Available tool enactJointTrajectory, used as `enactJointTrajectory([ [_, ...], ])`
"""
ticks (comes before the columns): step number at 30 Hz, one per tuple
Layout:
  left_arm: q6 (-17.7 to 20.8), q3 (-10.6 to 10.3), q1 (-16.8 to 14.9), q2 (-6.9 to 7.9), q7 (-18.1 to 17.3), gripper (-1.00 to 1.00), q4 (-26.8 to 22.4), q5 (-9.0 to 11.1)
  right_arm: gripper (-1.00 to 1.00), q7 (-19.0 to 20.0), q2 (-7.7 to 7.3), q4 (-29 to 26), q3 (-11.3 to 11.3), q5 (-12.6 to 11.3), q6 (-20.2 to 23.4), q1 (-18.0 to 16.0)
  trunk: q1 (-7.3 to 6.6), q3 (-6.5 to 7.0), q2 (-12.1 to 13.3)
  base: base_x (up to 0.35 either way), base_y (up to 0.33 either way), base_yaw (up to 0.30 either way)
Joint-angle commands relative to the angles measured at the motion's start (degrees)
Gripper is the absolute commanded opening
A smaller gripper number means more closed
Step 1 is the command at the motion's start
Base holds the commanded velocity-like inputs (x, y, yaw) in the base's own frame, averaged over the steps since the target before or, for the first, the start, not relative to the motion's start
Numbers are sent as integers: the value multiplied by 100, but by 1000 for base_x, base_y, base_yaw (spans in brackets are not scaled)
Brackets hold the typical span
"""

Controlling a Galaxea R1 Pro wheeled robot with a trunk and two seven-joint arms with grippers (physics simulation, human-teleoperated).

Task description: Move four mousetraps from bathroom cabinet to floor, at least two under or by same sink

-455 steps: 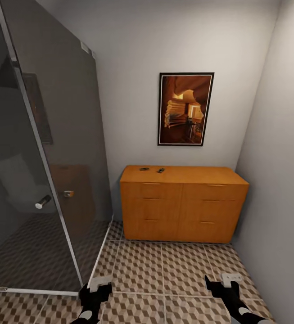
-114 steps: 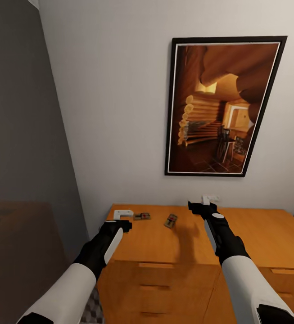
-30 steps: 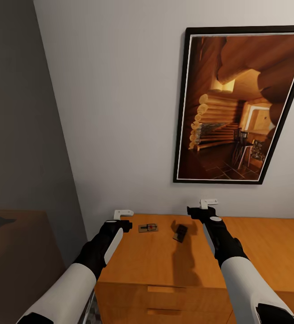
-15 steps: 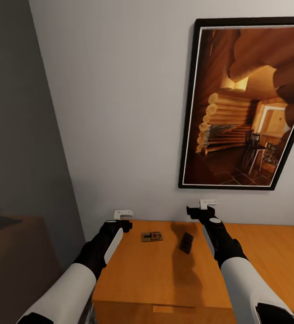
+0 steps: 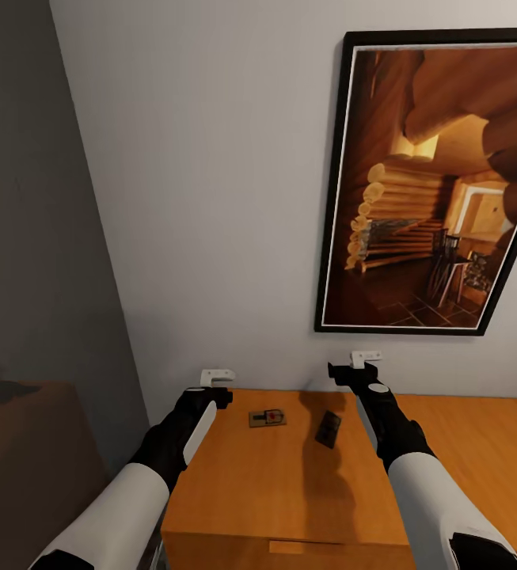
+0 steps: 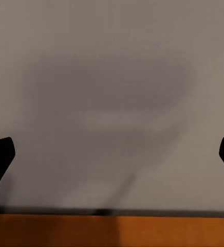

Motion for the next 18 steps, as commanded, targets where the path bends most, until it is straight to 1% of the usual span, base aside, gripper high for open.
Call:
enactJointTrajectory([
  [1,16,-10,-5,0,50,100,-6,59,100,15,7,-10,-23,52,29,-4,2,-10,-8,2,0,0],
  [14,16,-10,-5,0,50,100,-6,59,100,15,7,-3,-23,46,29,-5,2,-10,-8,0,0,0],
  [18,16,-10,-5,0,50,100,0,57,100,15,7,-2,-23,46,29,-4,2,-10,-8,56,24,0],
])
